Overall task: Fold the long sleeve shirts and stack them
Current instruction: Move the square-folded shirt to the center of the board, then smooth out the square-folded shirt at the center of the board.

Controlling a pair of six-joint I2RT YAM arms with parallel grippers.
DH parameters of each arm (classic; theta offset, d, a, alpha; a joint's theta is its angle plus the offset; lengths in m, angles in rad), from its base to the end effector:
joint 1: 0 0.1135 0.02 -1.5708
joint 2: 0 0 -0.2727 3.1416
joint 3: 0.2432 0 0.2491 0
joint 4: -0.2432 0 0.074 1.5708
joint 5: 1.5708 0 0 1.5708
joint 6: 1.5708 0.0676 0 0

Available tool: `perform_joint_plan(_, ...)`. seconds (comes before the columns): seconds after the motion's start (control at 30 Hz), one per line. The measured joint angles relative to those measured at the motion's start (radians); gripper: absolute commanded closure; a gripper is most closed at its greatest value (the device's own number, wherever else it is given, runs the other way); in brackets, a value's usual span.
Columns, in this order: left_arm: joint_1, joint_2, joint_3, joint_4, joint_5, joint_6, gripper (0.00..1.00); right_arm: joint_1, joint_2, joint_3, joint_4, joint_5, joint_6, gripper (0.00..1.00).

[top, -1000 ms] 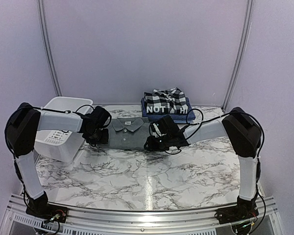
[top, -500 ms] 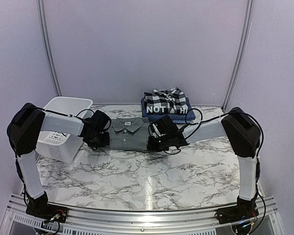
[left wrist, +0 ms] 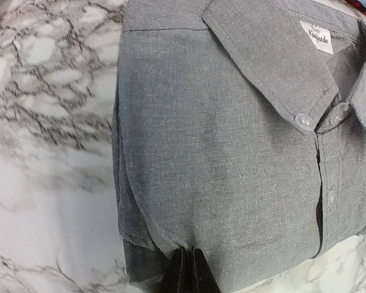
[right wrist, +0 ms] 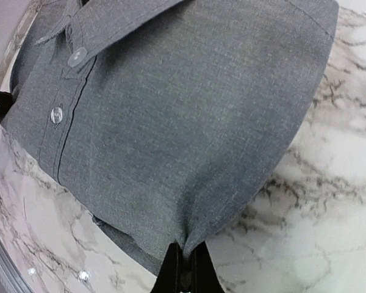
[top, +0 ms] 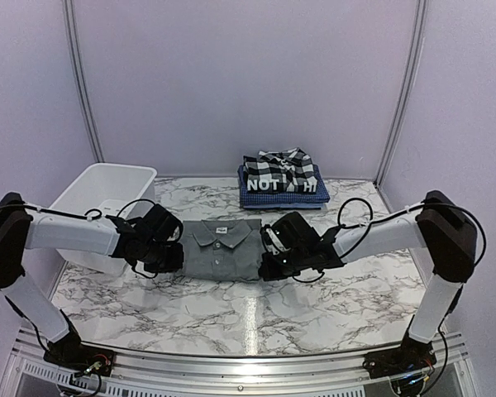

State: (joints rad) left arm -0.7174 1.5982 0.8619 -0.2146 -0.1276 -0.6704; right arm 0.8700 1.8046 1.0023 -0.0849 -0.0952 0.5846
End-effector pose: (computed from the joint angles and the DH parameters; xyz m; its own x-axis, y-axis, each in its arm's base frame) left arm 0.2534 -0.2097 0.1534 -0.8511 -0.0752 -0.5196 0.0863 0.9562 -0.2798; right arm 0.2424 0.2973 0.1371 -0.8582 -0.1652 -0.4860 -0.3909 0.8241 0.4100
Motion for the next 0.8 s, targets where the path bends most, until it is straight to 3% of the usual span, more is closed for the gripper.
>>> perform_joint_plan(0.17, -0.13, -0.1, -0.116, -0.012, -0.006, -0.11, 0.9, 0.085, -0.124, -0.148, -0.011, 0.008, 0.058, 0.98)
perform_joint_plan(0.37, -0.195, -0.209, -0.187, -0.06, -0.024, -0.206, 0.73, 0.148, -0.214, -0.22, -0.066, 0.016, 0.122, 0.71)
perform_joint_plan(0.47, -0.196, -0.252, -0.185, -0.1, -0.055, -0.222, 0.62, 0.149, -0.249, -0.206, -0.126, 0.057, 0.121, 0.66)
perform_joint_plan(0.6, -0.193, -0.283, -0.143, -0.168, -0.089, -0.21, 0.59, 0.145, -0.275, -0.121, -0.215, 0.132, 0.1, 0.66)
perform_joint_plan(0.8, -0.171, -0.278, -0.05, -0.204, -0.102, -0.169, 0.58, 0.12, -0.235, 0.023, -0.218, 0.171, 0.044, 0.77)
